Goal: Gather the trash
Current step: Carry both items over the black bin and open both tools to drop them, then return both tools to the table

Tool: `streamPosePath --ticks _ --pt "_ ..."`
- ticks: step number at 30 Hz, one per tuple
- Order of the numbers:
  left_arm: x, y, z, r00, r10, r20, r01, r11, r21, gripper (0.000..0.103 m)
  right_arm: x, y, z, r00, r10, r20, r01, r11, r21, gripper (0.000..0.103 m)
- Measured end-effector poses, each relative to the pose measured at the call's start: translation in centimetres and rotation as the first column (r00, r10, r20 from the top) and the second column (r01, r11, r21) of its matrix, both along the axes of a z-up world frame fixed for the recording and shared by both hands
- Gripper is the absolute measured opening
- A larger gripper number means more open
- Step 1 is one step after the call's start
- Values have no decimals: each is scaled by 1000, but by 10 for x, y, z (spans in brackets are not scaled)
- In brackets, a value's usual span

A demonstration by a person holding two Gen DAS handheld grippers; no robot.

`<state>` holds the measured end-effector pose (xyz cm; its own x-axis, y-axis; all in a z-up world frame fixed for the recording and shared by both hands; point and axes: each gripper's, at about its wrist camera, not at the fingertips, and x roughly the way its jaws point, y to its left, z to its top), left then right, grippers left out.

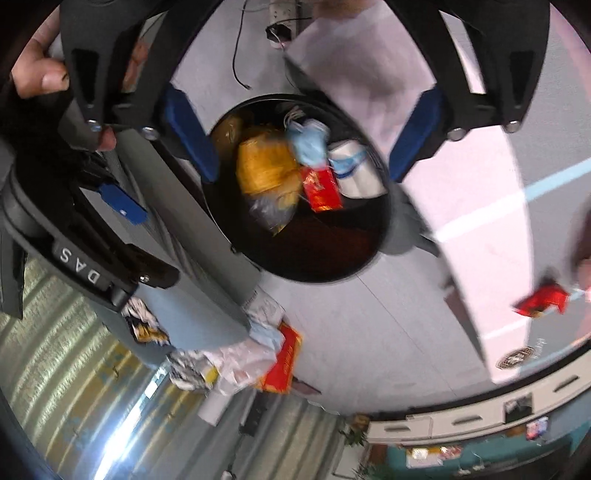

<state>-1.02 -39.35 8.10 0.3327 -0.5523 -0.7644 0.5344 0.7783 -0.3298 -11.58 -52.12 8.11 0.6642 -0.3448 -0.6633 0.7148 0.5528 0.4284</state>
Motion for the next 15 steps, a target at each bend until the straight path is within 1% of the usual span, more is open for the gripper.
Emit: streamPosePath --ticks 3,6,8,12,15 --pt "4 31 15 996 79 37 -79 997 -10 100 4 12 10 999 28 19 -27 999 -37 94" --pt "10 64 31 983 168 78 -167 986 -16 100 12 29 23 996 75 41 -71 994 -87 95" --pt "14 92 44 965 236 114 -235 972 -22 100 18 45 34 990 122 66 -113 986 -122 100" --pt "13 143 62 934 321 157 -320 947 -32 100 32 81 53 966 238 104 -215 957 -195 100" --pt "13 189 76 896 397 197 -401 916 -21 100 42 114 68 938 327 118 -290 922 -257 100"
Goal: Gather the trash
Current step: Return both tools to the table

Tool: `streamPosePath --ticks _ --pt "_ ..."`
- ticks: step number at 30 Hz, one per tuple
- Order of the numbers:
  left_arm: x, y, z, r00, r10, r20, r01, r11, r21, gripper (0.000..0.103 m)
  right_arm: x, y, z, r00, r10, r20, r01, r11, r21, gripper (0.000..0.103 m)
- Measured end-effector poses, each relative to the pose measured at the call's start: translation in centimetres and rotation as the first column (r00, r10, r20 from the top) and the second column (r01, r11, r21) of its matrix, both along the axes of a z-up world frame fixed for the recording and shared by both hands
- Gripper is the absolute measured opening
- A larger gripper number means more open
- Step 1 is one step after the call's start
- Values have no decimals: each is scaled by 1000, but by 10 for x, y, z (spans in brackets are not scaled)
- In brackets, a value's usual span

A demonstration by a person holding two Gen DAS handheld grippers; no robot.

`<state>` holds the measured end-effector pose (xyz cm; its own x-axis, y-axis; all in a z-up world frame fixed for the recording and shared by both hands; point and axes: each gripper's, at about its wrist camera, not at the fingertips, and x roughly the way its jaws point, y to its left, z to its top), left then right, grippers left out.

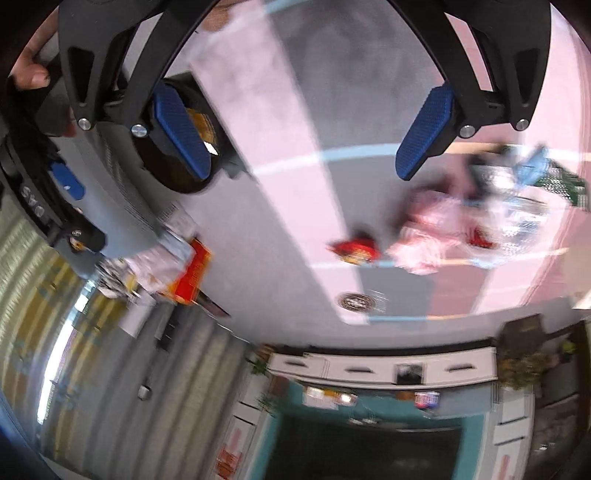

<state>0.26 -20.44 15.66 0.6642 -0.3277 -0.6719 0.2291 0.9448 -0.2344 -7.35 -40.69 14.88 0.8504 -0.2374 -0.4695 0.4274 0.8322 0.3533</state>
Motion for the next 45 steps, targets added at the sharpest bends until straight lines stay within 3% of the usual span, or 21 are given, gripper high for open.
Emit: streamPosePath --ticks 7,11,17,21,29,35,45 --pt "-6 97 12 982 187 33 -188 982 33 100 21 75 21 982 177 60 -169 977 -130 100" --pt "-12 145 -4 973 231 -12 -231 973 13 100 37 99 16 961 263 90 -254 962 -101 100" --pt "-14 200 -34 932 362 -31 -362 932 11 100 68 136 -4 933 359 9 -358 931 -73 100" --pt "-10 212 -48 939 332 -85 -335 942 -15 100 86 169 -23 908 414 -61 -418 904 -87 100" --pt "-7 218 -58 912 407 -48 -404 913 56 100 98 229 -57 846 485 -220 -525 831 -183 100" --pt "3 222 -69 909 411 -70 -404 909 100 100 103 242 -71 821 511 -253 -559 809 -179 100" --pt "11 258 -78 861 489 -140 -492 870 16 100 108 239 -77 804 538 -252 -579 806 -125 100"
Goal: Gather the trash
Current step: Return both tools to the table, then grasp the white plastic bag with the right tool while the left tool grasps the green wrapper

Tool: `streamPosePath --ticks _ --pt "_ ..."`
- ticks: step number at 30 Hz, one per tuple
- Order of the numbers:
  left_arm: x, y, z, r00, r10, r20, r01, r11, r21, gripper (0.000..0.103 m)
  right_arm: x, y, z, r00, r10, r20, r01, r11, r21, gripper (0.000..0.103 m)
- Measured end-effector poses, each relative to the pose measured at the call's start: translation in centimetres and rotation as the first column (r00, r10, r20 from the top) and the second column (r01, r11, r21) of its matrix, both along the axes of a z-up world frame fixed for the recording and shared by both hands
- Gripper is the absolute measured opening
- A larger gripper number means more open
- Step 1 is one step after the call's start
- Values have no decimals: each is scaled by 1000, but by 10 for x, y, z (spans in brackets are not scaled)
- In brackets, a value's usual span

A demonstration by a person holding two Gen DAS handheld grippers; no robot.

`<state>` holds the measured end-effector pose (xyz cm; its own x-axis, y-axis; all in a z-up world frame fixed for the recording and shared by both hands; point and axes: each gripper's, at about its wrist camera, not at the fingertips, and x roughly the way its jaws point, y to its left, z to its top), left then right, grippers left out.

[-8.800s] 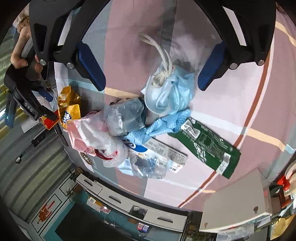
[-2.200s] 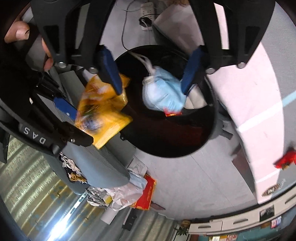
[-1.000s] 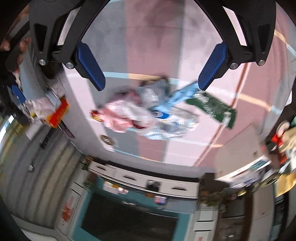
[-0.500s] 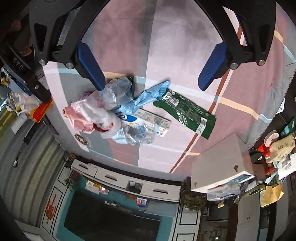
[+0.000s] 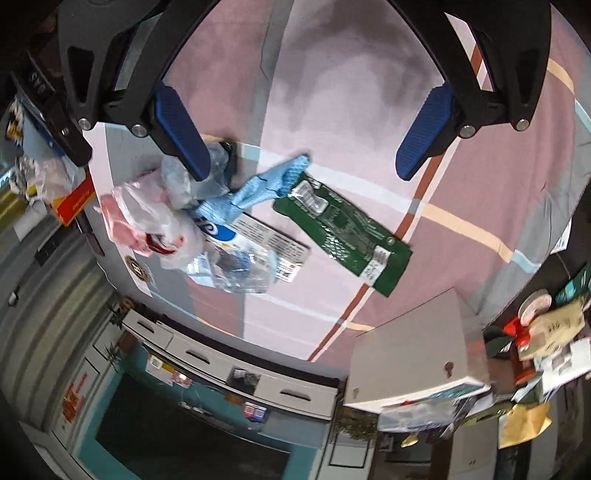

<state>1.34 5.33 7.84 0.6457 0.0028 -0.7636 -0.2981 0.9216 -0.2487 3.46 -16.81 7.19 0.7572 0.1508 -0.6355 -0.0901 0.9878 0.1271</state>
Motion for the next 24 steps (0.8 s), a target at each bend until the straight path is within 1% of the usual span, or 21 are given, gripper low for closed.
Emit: streamPosePath --ticks 2,8,10,13,16,18,20,22,24 --pt "2 7 -2 1000 12 -3 -12 1000 -24 100 0 0 1 1000 -1 2 1 1000 1 100" --pt "7 21 -5 999 45 4 -44 997 -57 100 -1 2 4 1000 10 13 -10 1000 6 100" --pt "10 28 -7 998 56 9 -55 994 -91 100 -1 2 6 1000 17 17 -17 1000 7 99" --pt "13 39 -5 996 80 25 -76 988 -135 99 0 6 10 999 37 29 -37 999 -5 92" --pt "14 53 -3 990 131 56 -120 977 -176 99 4 9 14 997 67 24 -67 998 -8 84" --pt "15 60 -5 987 152 58 -137 969 -208 98 11 17 19 994 110 13 -109 994 -15 75" --pt "21 67 -11 984 170 45 -154 956 -250 98 19 25 25 990 138 11 -138 990 -21 73" --pt "29 70 -18 983 184 21 -171 946 -276 98 29 35 30 988 157 8 -157 987 -17 72" --pt "39 71 -25 979 201 -17 -198 938 -285 98 44 49 32 984 180 -4 -180 983 -21 72"
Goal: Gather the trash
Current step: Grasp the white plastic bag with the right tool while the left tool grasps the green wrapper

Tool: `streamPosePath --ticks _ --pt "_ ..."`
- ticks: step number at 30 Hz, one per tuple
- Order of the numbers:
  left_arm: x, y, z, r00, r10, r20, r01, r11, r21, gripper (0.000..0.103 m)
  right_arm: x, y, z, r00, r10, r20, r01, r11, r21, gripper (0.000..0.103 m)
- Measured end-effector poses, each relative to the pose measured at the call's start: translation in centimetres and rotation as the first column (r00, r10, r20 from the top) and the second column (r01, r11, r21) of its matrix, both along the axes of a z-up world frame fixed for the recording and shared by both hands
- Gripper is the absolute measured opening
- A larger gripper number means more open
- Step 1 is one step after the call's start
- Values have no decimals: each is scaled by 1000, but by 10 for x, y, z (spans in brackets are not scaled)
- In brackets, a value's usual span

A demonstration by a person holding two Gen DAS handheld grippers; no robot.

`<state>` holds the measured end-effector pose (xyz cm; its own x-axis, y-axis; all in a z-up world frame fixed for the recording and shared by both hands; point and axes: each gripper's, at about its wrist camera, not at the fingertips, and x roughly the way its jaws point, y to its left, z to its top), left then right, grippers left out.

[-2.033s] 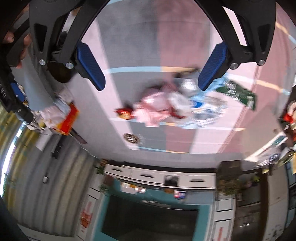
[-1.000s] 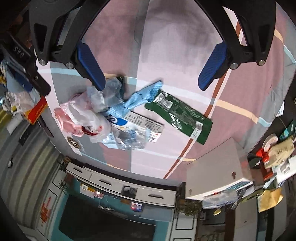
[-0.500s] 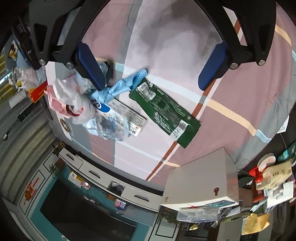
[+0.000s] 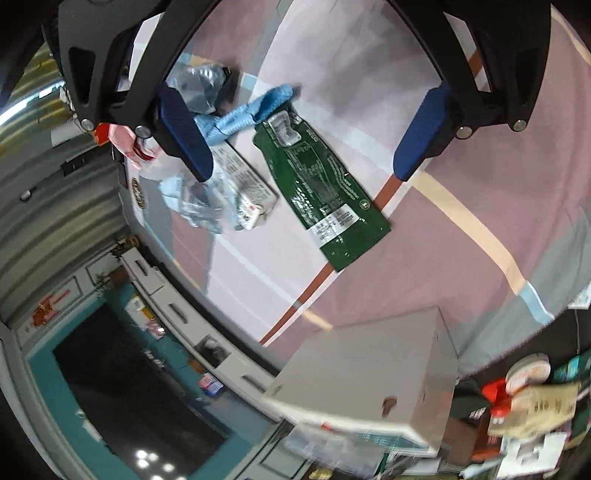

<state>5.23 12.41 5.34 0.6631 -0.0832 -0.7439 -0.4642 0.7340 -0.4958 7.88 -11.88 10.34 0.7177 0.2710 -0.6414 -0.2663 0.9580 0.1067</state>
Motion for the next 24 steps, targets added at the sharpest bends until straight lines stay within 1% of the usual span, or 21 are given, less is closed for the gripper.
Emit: streamPosePath --ticks 2,4,6,8,10,12,13,14,15,16,17,18,19,21,24 --pt "14 -1 -6 999 15 -44 -15 1000 -4 97 14 13 -2 1000 21 -14 -21 1000 -13 71" --pt "24 0 -9 999 21 -47 -21 1000 -8 97 25 22 -8 999 29 -24 -30 999 -24 70" --pt "34 -2 -12 998 23 -60 -22 1000 5 97 34 27 -16 998 38 -46 -40 999 -34 67" --pt "43 -4 -19 995 33 -91 -31 999 20 97 40 28 -25 996 45 -75 -48 998 -36 66" --pt "48 -8 -29 992 40 -121 -40 999 8 97 45 27 -34 994 43 -102 -47 998 -38 62" --pt "50 -12 -33 991 33 -127 -32 999 8 94 47 27 -44 992 37 -124 -44 998 -50 52" --pt "49 -14 -31 992 36 -123 -31 999 41 86 47 27 -47 991 39 -132 -46 998 -53 48" --pt "49 -16 -30 992 35 -124 -28 998 57 81 47 27 -49 989 43 -139 -51 997 -59 40" --pt "49 -16 -31 991 36 -128 -28 998 61 70 46 28 -51 989 43 -139 -53 996 -71 33" --pt "48 -14 -33 991 44 -129 -38 998 49 64 45 28 -51 990 39 -132 -50 996 -80 31" --pt "45 -11 -33 992 63 -113 -58 997 45 59 44 28 -51 991 38 -128 -49 995 -82 25" --pt "44 -9 -35 991 68 -111 -66 998 26 43 42 28 -51 992 38 -123 -49 995 -83 19" --pt "41 -5 -37 992 74 -107 -72 997 22 39 40 27 -51 992 39 -122 -49 995 -85 17" --pt "38 -2 -37 992 82 -95 -79 996 27 36 37 26 -49 992 42 -116 -52 995 -88 11" --pt "32 -1 -36 990 109 -89 -105 993 45 34 33 22 -45 994 41 -104 -49 996 -76 8"
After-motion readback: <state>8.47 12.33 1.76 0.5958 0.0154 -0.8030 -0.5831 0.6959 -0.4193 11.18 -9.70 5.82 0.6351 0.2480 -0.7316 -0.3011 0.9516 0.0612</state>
